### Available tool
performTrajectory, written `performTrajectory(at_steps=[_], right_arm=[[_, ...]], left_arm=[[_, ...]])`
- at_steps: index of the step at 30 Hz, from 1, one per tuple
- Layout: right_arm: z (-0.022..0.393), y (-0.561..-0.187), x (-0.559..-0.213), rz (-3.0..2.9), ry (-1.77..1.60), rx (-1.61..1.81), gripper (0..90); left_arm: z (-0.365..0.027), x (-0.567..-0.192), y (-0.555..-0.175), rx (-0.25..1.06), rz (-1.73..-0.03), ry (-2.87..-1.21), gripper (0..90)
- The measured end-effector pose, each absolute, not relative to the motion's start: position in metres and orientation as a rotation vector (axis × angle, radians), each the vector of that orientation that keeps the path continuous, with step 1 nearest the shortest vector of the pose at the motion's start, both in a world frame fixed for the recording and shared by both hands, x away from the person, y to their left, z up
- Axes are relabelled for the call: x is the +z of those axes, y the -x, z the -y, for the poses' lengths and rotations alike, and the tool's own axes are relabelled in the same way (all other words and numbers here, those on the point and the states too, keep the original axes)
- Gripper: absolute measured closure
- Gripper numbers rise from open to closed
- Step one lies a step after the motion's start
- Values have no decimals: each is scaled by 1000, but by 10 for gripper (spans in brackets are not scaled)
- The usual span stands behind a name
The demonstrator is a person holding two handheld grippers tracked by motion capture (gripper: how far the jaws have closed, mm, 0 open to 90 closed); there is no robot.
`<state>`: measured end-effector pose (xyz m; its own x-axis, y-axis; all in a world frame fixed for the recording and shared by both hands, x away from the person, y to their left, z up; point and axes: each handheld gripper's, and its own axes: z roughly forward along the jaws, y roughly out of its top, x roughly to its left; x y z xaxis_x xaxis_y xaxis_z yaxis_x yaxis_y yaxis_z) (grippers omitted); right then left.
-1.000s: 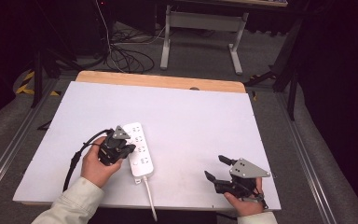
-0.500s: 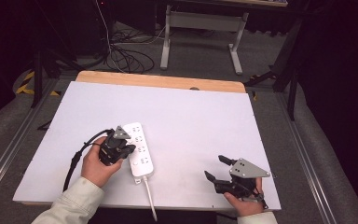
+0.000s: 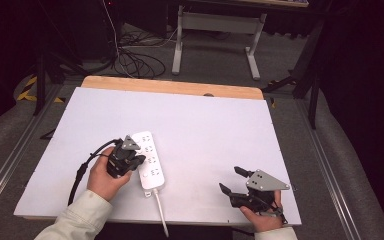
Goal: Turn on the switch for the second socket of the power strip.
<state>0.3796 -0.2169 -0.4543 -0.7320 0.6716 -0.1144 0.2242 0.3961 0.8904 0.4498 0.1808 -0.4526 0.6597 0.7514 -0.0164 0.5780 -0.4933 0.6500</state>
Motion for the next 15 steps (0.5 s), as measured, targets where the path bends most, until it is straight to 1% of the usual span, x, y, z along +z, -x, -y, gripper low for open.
performTrajectory(at_steps=[8,15], right_arm=[[217,-379,-454,-2197,-767,1296,277],[216,-379,-454,-2197,-771,1298,277]], left_arm=[[-186,-455,-451,316,-1039,-2207,900],[-186,-456,-451,326,-1031,-2216,900]])
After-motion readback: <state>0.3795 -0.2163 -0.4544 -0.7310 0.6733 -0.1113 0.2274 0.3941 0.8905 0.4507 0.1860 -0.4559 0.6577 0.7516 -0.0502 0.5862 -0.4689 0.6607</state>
